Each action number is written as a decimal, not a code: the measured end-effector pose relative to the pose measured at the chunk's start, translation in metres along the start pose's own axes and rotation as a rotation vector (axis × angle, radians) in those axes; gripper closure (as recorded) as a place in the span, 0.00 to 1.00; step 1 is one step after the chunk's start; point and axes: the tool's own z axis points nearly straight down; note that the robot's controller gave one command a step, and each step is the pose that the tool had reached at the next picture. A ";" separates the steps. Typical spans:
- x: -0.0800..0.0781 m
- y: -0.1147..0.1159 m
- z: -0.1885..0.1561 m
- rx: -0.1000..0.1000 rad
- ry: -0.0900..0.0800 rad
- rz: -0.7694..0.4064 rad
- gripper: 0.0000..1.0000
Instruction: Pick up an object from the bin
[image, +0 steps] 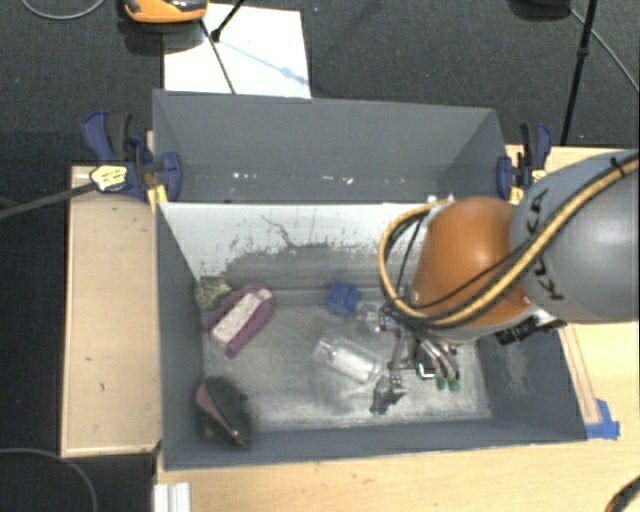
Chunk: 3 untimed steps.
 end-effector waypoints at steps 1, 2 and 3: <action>-0.010 0.012 0.073 0.000 -0.006 0.104 0.00; -0.009 0.012 0.070 -0.001 -0.002 0.105 1.00; -0.031 -0.007 -0.060 -0.001 -0.018 0.090 1.00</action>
Offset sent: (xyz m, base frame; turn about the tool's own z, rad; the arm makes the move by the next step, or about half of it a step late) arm 0.0088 0.0113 -0.0710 0.1029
